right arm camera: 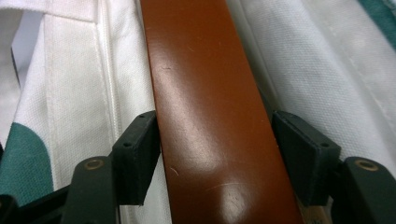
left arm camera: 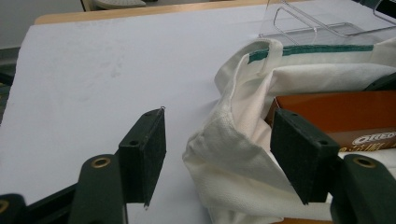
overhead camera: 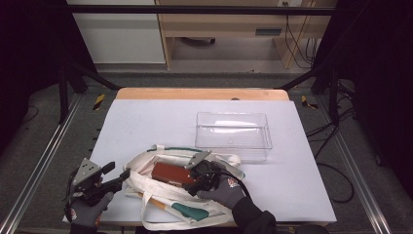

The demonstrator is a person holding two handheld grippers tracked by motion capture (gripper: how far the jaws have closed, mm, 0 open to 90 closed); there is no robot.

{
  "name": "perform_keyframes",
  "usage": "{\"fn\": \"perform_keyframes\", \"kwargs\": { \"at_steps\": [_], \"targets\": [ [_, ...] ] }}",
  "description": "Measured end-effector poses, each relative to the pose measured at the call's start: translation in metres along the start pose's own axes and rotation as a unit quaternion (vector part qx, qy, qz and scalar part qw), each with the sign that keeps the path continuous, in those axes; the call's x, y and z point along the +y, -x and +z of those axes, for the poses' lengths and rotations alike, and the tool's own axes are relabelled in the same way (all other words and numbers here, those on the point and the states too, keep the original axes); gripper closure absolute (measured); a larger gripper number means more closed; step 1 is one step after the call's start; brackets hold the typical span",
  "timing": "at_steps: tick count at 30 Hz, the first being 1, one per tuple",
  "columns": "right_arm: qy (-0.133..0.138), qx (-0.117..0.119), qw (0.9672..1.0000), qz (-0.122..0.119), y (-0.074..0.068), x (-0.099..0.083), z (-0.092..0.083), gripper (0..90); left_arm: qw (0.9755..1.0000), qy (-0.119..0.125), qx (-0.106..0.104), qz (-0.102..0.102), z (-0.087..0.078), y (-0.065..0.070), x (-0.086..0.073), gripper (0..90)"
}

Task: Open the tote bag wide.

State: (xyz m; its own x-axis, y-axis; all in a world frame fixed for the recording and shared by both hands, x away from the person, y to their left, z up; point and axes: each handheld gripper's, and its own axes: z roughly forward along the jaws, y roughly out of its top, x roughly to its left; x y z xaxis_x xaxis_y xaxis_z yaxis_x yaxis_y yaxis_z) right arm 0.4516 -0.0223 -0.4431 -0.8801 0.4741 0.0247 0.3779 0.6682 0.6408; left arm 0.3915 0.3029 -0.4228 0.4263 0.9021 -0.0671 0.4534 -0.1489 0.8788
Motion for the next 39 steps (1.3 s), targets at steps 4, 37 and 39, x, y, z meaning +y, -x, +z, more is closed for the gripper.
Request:
{"fn": "perform_keyframes", "kwargs": {
  "at_steps": [4, 37, 39],
  "targets": [
    [-0.014, 0.006, 0.9999, -0.003, 0.001, 0.0, 0.004, 35.2, 1.0, -0.003, 0.0, 0.003, 0.0, 0.0, 0.0, 35.7],
    [0.067, -0.003, 0.9971, -0.037, 0.0, 0.016, -0.071, 42.6, 0.9999, 0.014, -0.006, 0.002, -0.003, -0.001, 0.001, 28.8],
    [0.071, -0.005, 0.9968, -0.037, 0.001, 0.015, -0.078, 42.7, 0.9999, 0.015, -0.005, 0.004, -0.003, -0.001, 0.001, 27.8]
  ]
}}
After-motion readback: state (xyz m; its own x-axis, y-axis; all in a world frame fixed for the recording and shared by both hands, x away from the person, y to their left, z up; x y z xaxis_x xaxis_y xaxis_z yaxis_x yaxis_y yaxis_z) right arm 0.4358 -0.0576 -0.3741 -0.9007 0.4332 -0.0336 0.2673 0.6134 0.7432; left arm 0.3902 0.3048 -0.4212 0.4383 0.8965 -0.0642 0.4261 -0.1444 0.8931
